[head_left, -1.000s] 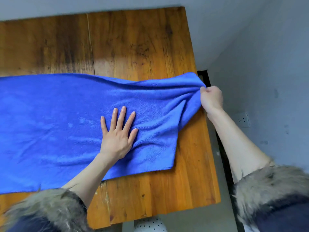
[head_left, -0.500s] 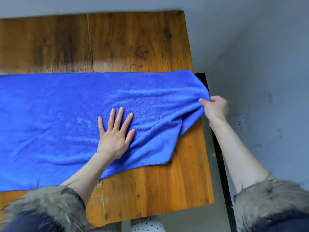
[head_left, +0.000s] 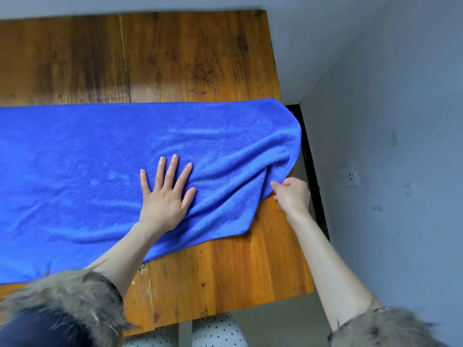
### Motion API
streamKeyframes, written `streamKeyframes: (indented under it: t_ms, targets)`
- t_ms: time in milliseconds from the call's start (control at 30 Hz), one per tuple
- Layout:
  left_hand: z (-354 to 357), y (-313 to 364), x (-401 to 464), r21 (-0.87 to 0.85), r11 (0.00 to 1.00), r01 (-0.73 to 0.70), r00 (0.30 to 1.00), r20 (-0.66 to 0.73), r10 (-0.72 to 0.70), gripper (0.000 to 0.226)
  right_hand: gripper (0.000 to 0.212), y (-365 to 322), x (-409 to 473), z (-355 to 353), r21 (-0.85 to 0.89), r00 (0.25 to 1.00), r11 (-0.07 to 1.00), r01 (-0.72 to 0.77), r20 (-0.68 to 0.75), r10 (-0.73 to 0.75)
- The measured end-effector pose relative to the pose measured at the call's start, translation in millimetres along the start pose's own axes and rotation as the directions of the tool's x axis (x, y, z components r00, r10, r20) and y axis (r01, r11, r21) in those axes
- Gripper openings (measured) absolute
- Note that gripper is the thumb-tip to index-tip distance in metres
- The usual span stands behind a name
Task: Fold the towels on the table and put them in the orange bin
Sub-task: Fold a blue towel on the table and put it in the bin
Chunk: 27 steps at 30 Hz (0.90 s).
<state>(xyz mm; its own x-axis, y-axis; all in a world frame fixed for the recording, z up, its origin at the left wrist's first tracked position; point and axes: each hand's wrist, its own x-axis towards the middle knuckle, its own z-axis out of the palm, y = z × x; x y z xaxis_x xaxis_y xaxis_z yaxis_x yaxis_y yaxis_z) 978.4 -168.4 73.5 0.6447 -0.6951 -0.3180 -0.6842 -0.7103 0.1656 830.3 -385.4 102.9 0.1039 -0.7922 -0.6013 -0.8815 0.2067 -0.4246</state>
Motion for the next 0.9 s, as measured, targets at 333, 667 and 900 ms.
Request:
streamKeyframes:
  t_ms: [333, 667, 900]
  targets:
    - [0.9, -2.6, -0.8, 0.023, 1.000, 0.005, 1.000, 0.016, -0.005, 0.067, 0.019, 15.4, 13.9, -36.5, 0.362, 0.976, 0.930, -0.068, -0.171, 0.138]
    - [-4.6, 3.4, -0.1, -0.032, 0.999, 0.008, 1.000, 0.013, -0.007, 0.058, 0.018, 43.8, -8.4, -42.9, 0.412, 0.986, 0.903, -0.122, 0.151, 0.064]
    - [-23.6, 56.9, -25.8, -0.401, 0.916, -0.021, 0.979, -0.192, -0.062, 0.045, 0.008, 39.9, -35.5, -51.1, 0.433, 0.982, 0.899, -0.071, 0.186, -0.012]
